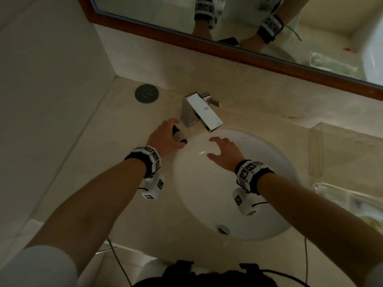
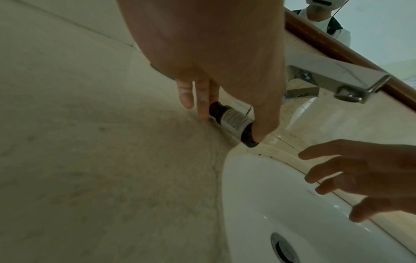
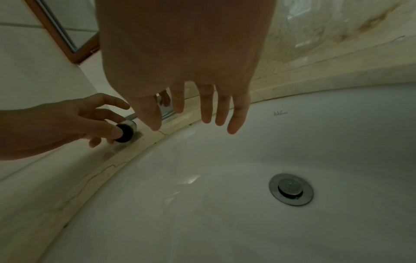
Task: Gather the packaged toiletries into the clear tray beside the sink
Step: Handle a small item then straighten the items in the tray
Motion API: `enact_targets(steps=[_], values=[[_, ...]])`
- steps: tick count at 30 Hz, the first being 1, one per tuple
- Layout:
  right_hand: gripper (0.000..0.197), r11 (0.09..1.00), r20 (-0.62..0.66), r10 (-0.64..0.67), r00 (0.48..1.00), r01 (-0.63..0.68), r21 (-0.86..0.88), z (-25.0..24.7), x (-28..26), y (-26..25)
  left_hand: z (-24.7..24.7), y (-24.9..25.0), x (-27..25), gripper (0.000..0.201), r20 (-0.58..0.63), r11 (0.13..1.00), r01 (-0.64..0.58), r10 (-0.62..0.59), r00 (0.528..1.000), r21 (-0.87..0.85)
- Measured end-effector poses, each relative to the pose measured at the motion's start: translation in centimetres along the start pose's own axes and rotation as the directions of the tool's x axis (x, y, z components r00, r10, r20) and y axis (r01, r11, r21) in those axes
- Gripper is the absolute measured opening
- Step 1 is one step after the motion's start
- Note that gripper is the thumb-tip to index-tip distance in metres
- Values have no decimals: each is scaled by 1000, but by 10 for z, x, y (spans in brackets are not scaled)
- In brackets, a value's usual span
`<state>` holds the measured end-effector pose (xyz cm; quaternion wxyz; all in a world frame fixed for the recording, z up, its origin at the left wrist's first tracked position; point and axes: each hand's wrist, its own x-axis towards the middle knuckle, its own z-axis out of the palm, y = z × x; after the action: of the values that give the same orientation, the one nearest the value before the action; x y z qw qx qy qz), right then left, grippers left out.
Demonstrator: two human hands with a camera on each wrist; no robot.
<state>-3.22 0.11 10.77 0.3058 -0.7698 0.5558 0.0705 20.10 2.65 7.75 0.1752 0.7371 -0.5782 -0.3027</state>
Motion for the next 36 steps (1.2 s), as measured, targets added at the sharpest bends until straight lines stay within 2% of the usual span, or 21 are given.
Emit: enact_targets(steps=[4, 7, 13, 19, 23, 31, 36], values=[[43, 996, 0, -14, 1000, 14, 85, 0, -2, -7, 3, 1, -18, 84, 42, 996, -24, 28, 999, -92], [35, 982, 67, 48, 997, -59, 180, 1, -1, -15, 8, 7, -34, 84, 69, 994, -59, 65, 995, -90], [38, 960, 172, 1, 985, -49, 276, 7, -12, -19, 28, 19, -64, 79, 131, 989, -134, 141, 981, -59], [38, 938, 252, -11, 968, -78, 338, 6, -28, -11, 39, 40, -75, 78, 130, 975, -218, 223, 966, -49], [40, 924, 250, -6, 968, -90, 371, 2, -36, 1, 46, 54, -77, 80, 157, 969, -246, 246, 957, -15], [41, 948, 244, 26, 969, -101, 303, -9, -55, 29, 64, 78, -82, 82, 230, 957, -289, 276, 933, 27], [34, 945, 177, -6, 984, -52, 322, -26, -72, 51, 65, 96, -74, 54, 270, 935, -339, 300, 915, 107]])
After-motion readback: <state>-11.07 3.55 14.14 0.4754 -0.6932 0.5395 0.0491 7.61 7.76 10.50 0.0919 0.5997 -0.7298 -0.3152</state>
